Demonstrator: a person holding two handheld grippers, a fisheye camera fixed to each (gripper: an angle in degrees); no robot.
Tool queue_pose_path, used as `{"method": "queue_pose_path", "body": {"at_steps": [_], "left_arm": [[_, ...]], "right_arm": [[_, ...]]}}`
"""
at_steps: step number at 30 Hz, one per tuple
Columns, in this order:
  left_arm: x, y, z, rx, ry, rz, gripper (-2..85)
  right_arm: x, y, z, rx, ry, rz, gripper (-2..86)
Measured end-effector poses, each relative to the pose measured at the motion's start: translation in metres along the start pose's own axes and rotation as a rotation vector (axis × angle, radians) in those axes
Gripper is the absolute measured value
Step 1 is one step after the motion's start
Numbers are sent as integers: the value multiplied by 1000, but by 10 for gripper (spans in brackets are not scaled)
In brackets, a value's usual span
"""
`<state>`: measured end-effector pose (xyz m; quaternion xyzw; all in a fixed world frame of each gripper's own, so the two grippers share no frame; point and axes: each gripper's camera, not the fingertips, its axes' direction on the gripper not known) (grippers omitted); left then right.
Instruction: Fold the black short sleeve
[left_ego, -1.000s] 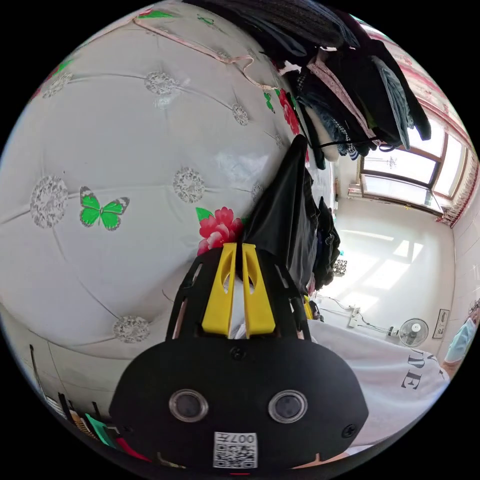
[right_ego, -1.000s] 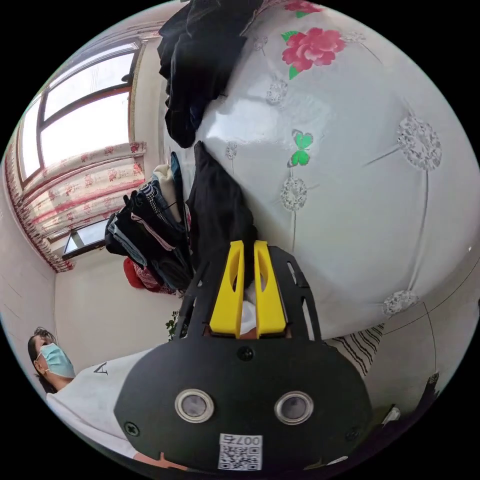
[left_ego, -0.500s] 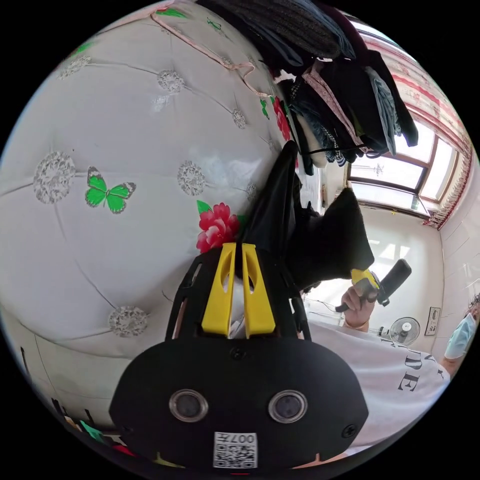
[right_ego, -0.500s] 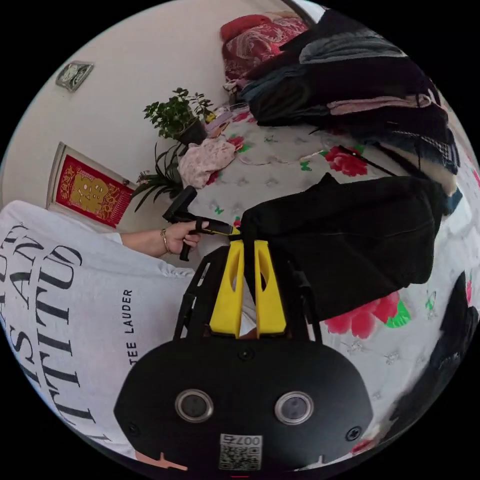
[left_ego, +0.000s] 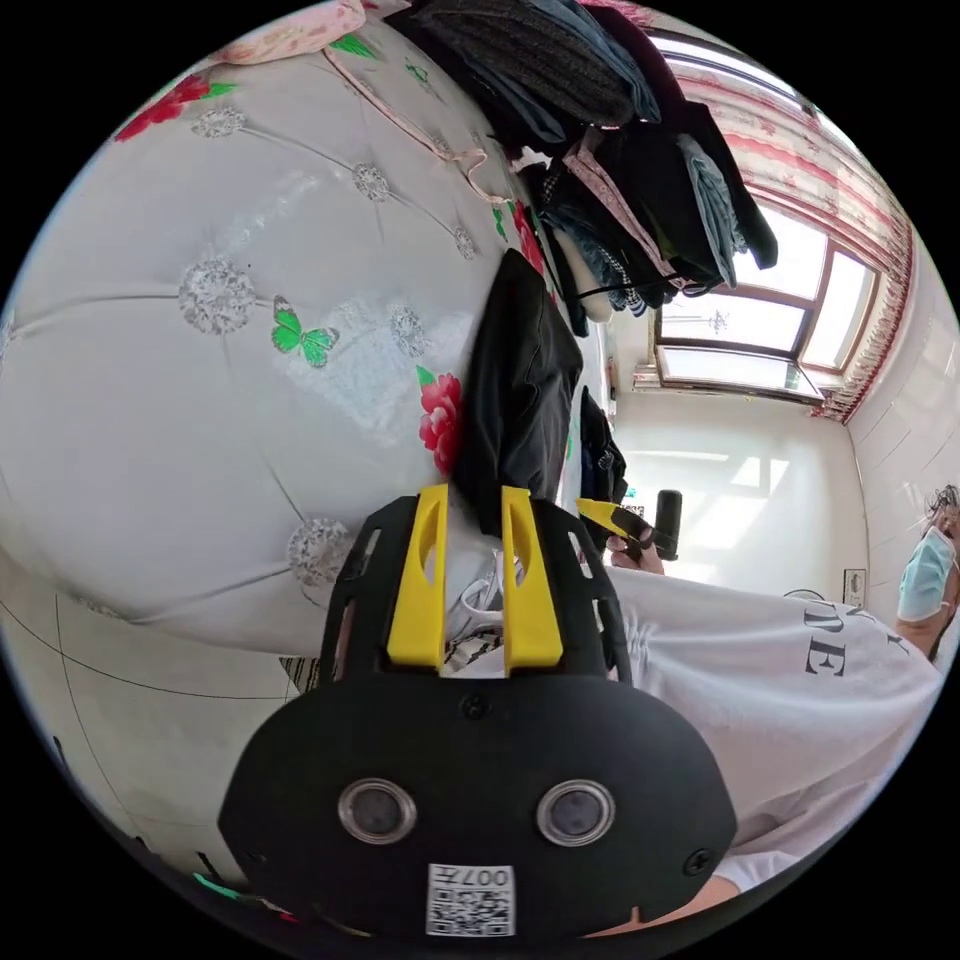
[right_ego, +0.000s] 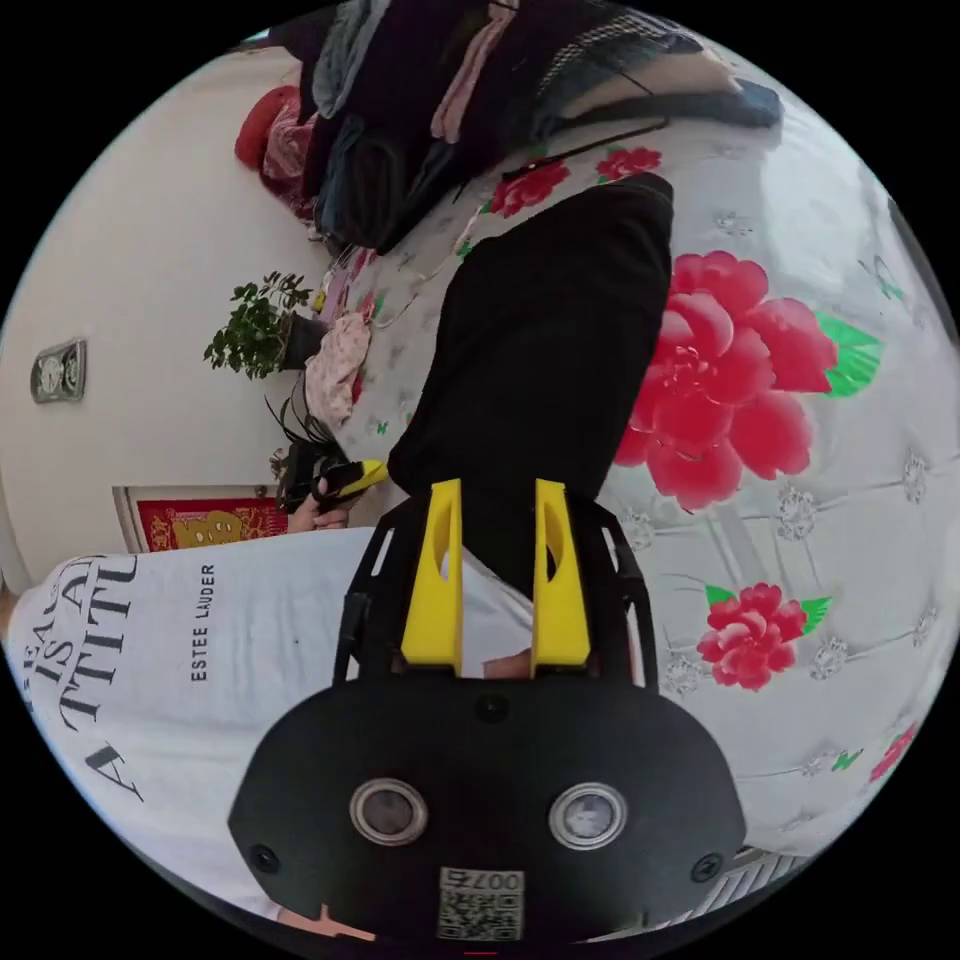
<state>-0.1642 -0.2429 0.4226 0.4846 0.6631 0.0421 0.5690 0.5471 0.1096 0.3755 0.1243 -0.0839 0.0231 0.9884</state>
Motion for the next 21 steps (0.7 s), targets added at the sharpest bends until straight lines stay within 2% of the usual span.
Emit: {"method": "queue_pose_path", "body": {"at_steps": [3,6,9,12,15,17,19,21], "left_arm": [[11,-4,14,-61,12,57,119],[29,-14,38,-155,6,121,120],[36,-21,60,-241,-75,76,65],[44,-20,58,-243,-63,67,43],[58,-22,37,-210,50,57,38],[79,-34,17,-173,147,72,36],[100,-51,8,-169,176,105,35],[128,-76,4,-172,178,167,36]], "right_arm": [[40,22,-3,32,-73,132,81],[50,18,19,-48,-109,135,79],[50,5,51,-174,-147,97,64],[46,-6,59,-266,-152,48,38],[39,-10,32,-237,-191,-19,17],[43,-13,9,-187,-294,-19,10],[56,-20,-23,-84,-488,10,6],[63,-31,-44,-1,-593,20,5]]}}
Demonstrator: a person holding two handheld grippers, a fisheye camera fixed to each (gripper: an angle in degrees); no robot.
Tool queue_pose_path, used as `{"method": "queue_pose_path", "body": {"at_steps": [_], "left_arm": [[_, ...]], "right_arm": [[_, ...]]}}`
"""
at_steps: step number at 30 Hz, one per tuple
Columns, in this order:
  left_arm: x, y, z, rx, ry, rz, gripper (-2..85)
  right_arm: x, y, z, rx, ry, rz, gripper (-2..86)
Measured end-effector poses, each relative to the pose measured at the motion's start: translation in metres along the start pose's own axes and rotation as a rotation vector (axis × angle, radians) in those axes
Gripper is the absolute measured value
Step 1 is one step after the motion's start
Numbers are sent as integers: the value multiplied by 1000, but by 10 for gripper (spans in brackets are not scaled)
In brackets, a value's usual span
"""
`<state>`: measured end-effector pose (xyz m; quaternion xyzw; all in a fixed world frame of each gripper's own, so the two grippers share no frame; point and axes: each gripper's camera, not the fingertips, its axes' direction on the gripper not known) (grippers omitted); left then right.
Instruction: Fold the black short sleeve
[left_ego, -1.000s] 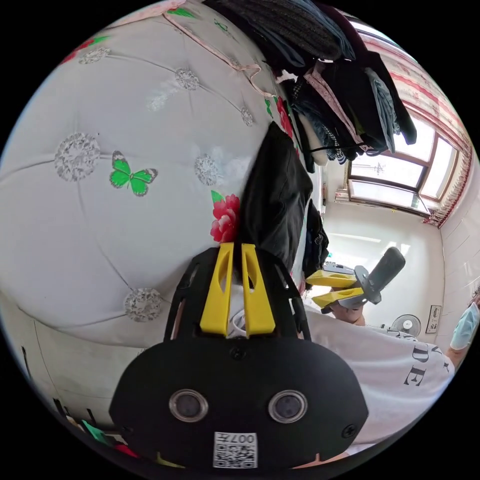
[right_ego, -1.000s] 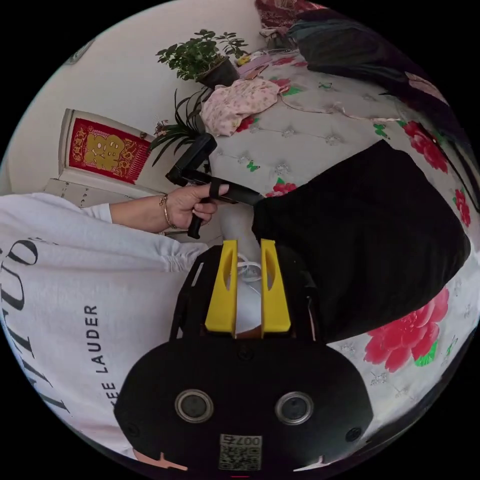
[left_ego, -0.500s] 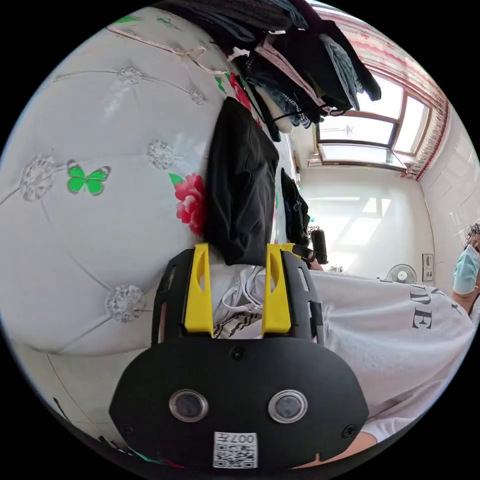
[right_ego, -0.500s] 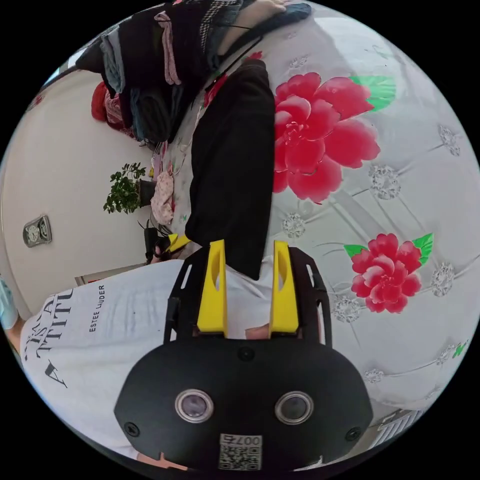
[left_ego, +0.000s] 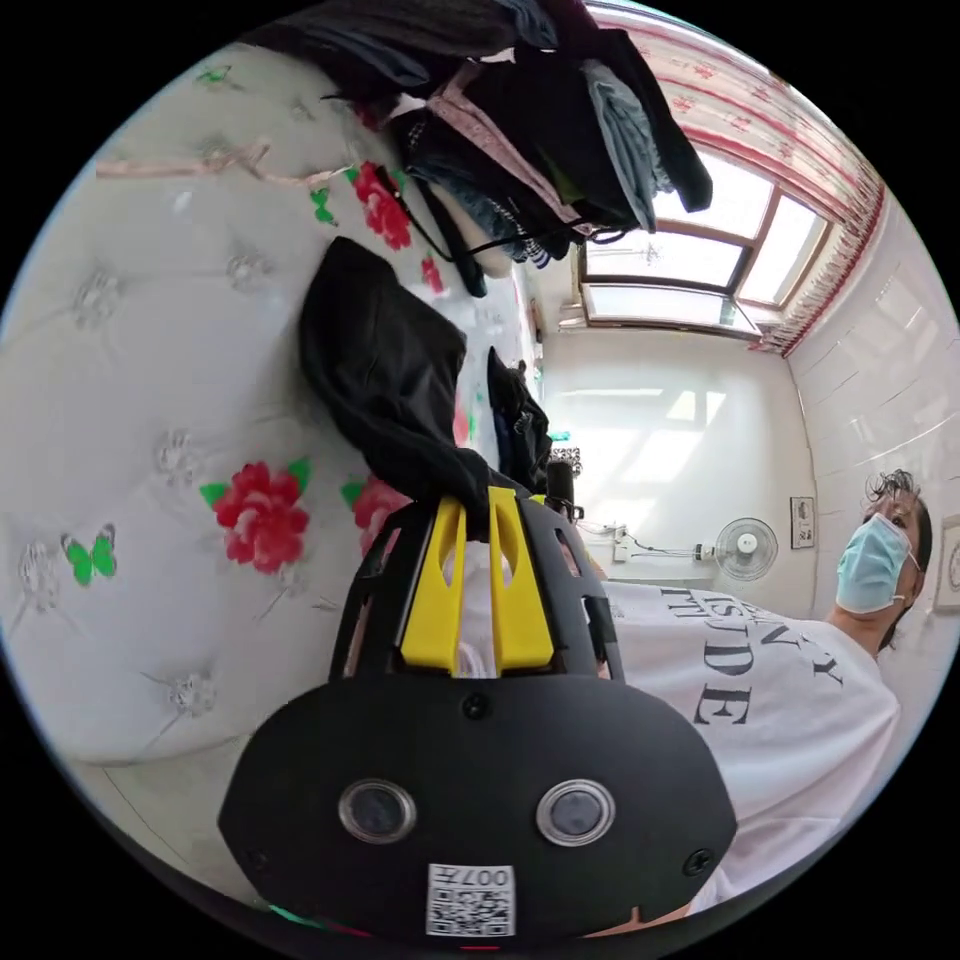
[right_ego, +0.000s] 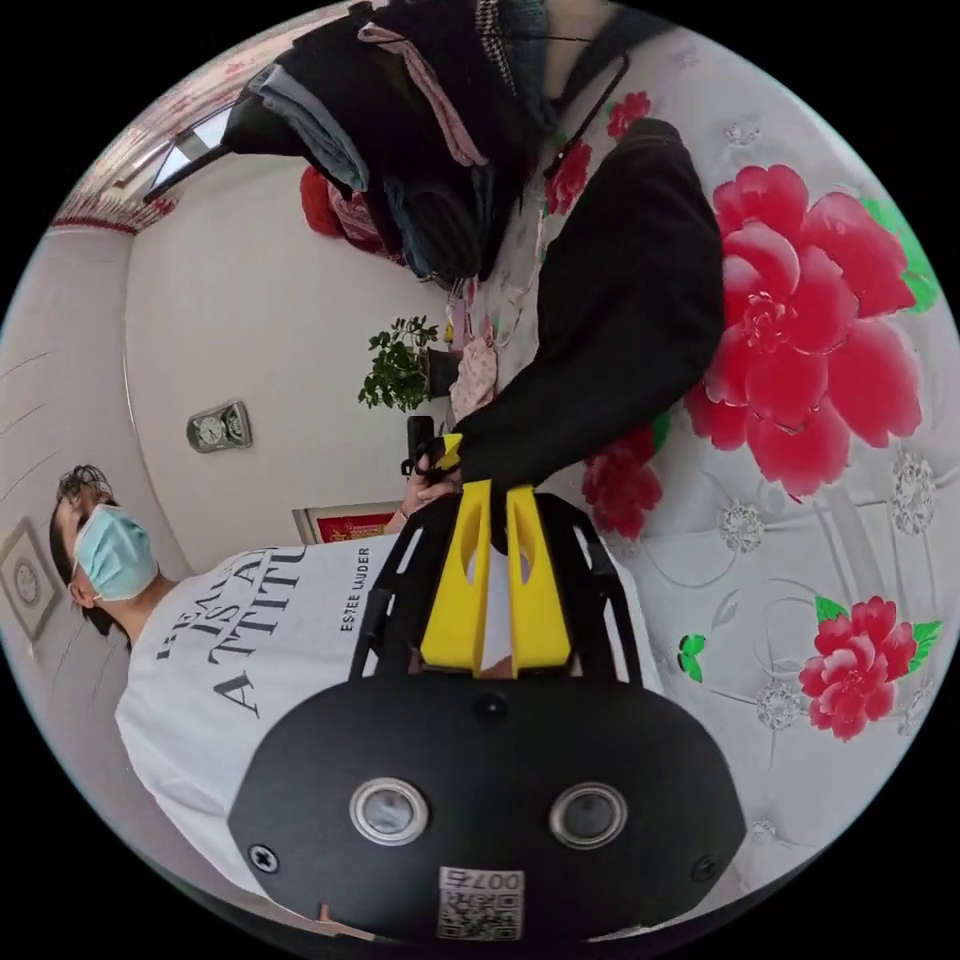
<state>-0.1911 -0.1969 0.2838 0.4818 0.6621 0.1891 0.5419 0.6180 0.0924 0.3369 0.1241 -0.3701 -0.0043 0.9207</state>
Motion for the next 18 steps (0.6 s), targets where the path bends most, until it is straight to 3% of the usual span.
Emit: {"method": "queue_pose_path", "body": {"at_steps": [6,10,14,18], "left_arm": [[50,-136,13,29,-167,128,50],[47,-203,28,109,-137,108,78],[39,-197,17,166,-143,109,88],[14,-147,-4,198,-253,41,96]], "right_arm": [[-23,-76,-41,158,12,-36,19],[-33,-127,-77,332,267,-58,52],[-30,-133,-97,442,397,-50,68],[9,-124,-88,337,448,15,80]]}}
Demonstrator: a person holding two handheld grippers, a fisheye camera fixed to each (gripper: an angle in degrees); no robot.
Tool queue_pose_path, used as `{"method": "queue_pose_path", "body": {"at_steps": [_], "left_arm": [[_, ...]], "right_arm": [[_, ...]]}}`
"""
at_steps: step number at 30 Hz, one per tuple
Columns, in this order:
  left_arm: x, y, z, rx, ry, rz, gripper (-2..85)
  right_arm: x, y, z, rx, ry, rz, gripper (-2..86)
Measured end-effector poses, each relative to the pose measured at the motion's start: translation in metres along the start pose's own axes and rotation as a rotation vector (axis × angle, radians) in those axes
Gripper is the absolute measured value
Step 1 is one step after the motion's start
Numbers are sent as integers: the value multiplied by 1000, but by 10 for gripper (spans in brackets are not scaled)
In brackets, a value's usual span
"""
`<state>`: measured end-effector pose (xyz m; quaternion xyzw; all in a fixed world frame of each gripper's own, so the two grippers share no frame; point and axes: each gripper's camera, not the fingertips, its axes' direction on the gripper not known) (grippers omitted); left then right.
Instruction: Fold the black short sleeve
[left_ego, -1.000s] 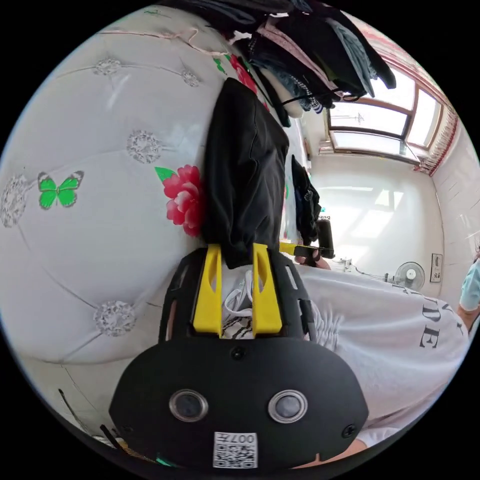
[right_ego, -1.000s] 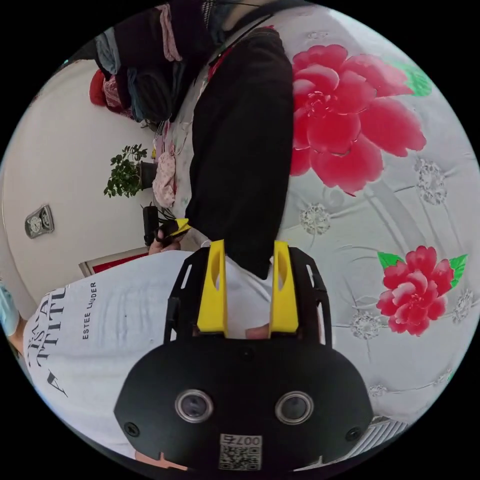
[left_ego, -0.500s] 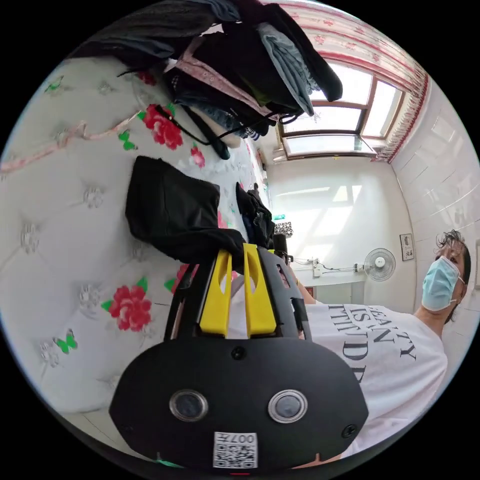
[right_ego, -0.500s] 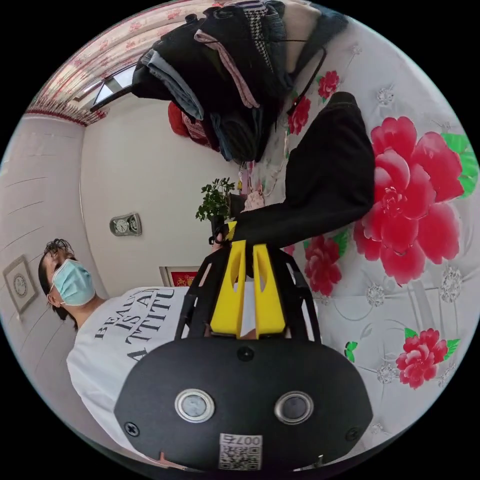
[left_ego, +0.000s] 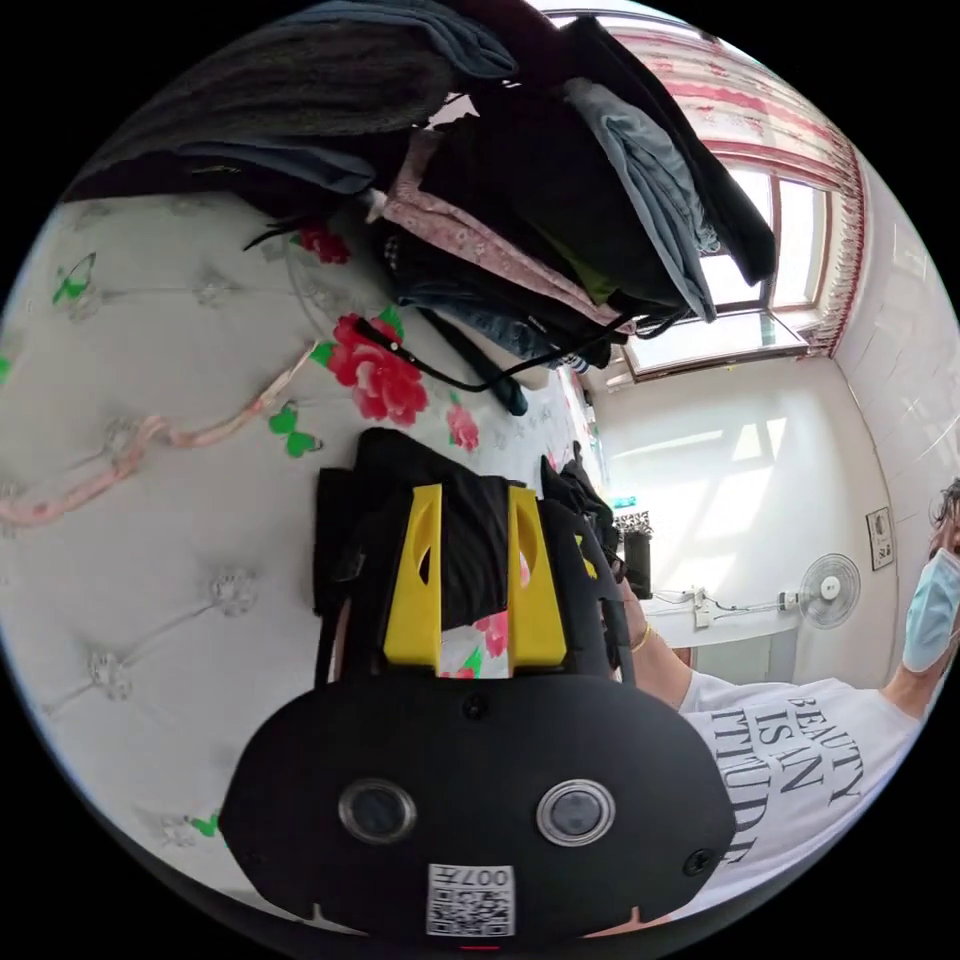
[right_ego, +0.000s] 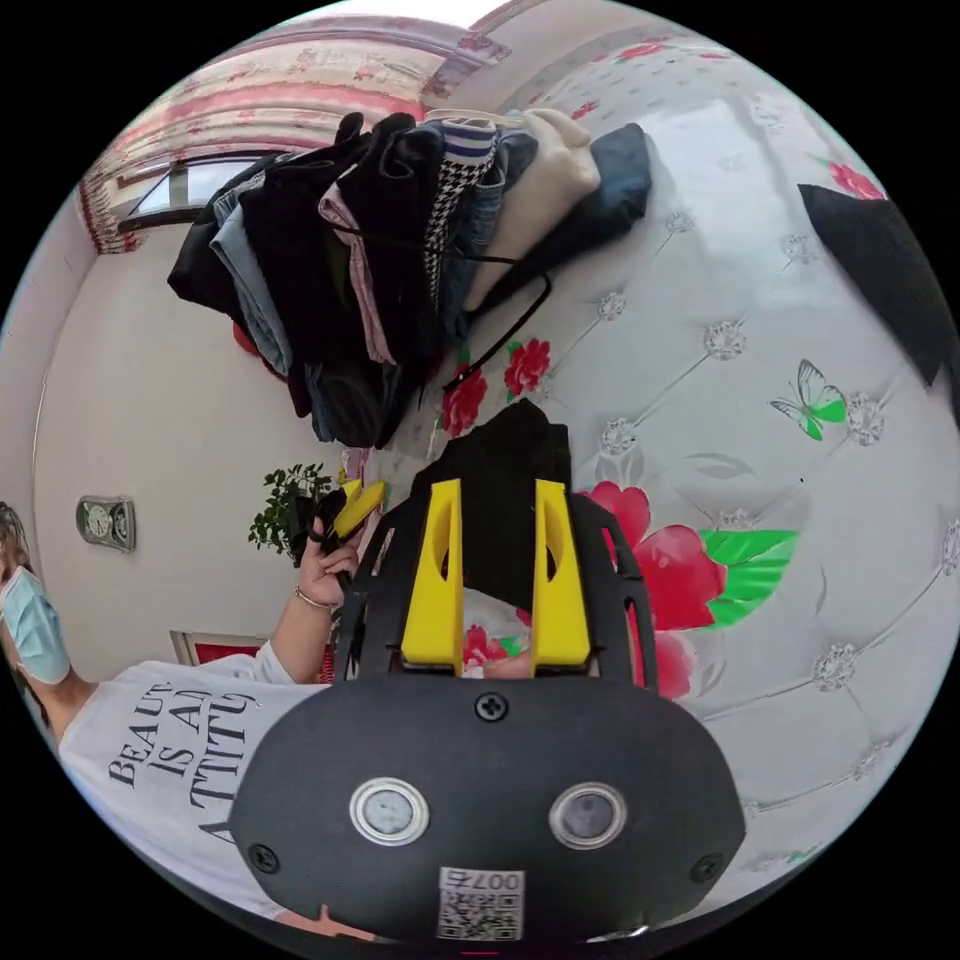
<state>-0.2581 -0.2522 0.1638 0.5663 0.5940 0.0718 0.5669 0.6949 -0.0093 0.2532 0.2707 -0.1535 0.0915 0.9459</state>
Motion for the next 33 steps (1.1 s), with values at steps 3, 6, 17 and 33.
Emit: {"method": "queue_pose_path", "body": {"at_steps": [3,6,17,33], "left_arm": [[-28,46,-19,34,-49,-110,115],[-48,71,-20,35,-17,-186,147],[-42,19,28,8,134,-181,71],[-28,75,-369,544,-270,-164,77]], "right_arm": [[24,13,23,-73,5,48,89],[36,16,47,-119,-16,76,93],[-4,-9,74,-192,4,-13,66],[-333,-15,267,-339,-279,-553,55]]}}
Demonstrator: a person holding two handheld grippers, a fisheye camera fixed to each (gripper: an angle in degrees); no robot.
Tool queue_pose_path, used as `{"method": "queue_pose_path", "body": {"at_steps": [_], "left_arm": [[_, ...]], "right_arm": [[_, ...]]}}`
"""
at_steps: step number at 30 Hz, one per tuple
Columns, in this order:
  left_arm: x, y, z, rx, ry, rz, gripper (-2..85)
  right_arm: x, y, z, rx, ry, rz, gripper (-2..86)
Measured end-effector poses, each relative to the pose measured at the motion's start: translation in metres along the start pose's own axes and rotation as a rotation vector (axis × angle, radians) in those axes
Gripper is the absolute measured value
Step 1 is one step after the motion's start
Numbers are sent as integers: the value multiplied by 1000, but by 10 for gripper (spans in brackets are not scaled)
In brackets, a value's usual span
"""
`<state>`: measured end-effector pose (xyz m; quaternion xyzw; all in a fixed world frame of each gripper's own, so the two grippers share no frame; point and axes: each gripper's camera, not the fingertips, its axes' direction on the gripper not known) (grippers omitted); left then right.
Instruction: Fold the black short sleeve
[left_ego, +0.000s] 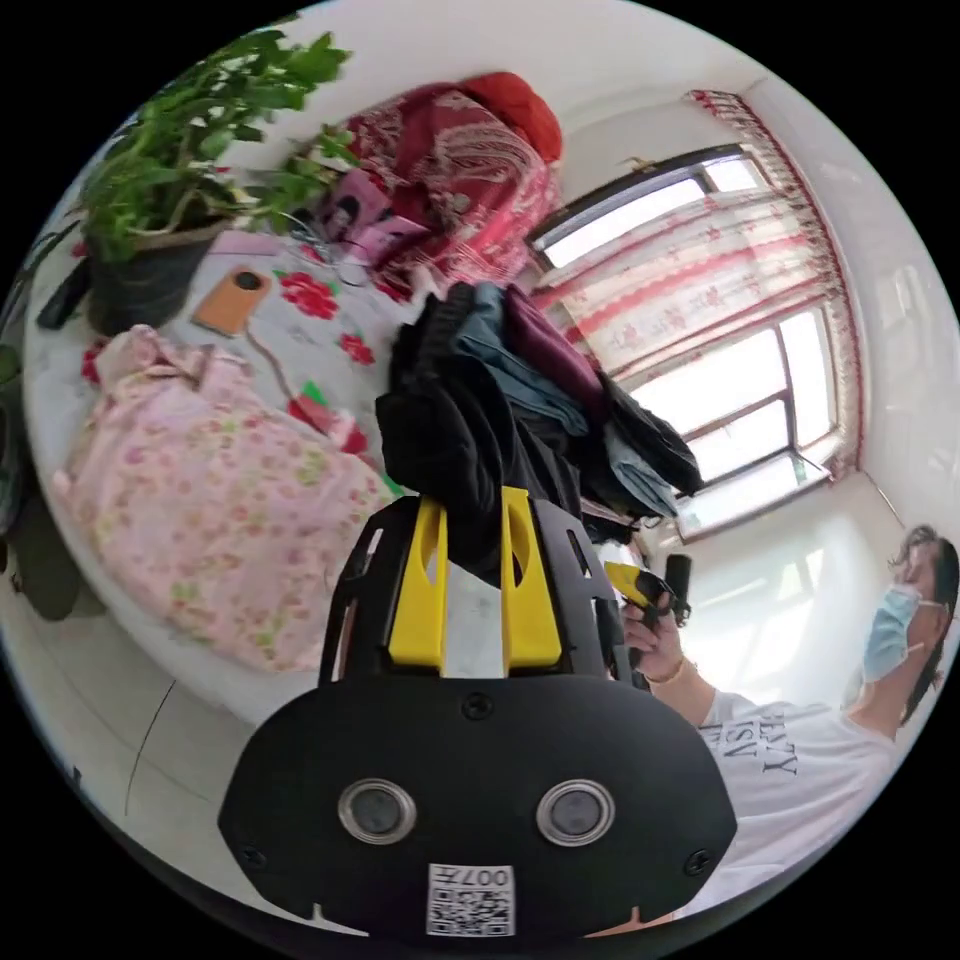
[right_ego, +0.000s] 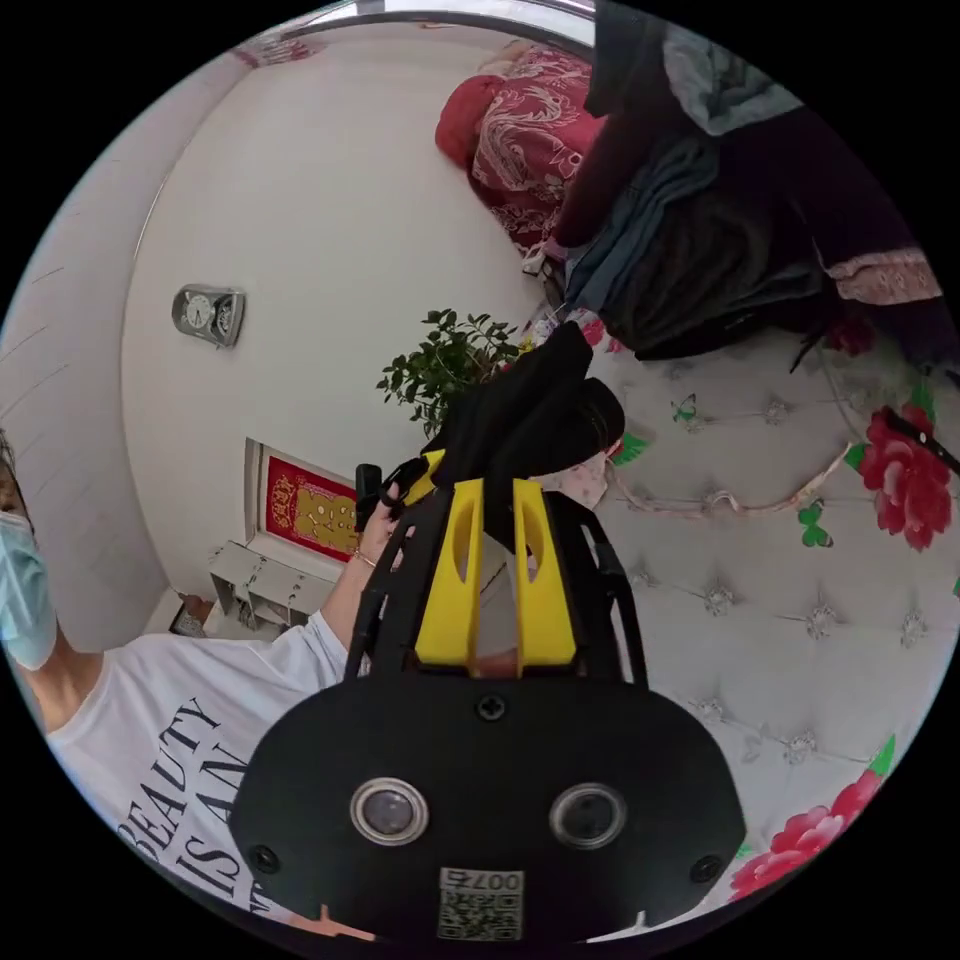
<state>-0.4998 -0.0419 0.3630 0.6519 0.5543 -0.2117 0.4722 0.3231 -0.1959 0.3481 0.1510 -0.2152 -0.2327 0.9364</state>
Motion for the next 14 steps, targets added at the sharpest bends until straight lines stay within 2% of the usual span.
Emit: {"method": "queue_pose_path", "body": {"at_steps": [2,5,7,9,12,14], "left_arm": [[-46,25,-25,23,-218,-181,87],[-55,82,-23,67,-270,-212,77],[-42,119,0,50,-285,-206,73],[-16,151,38,-7,-313,-160,67],[54,194,123,-171,-311,19,61],[123,233,204,-357,-288,241,63]], "right_arm": [[-4,4,20,-59,67,-28,56],[7,46,23,-161,262,-49,58],[26,101,8,-268,488,-24,60],[42,149,-13,-338,638,36,62],[57,226,-54,-405,831,165,64],[58,265,-72,-438,941,204,65]]}}
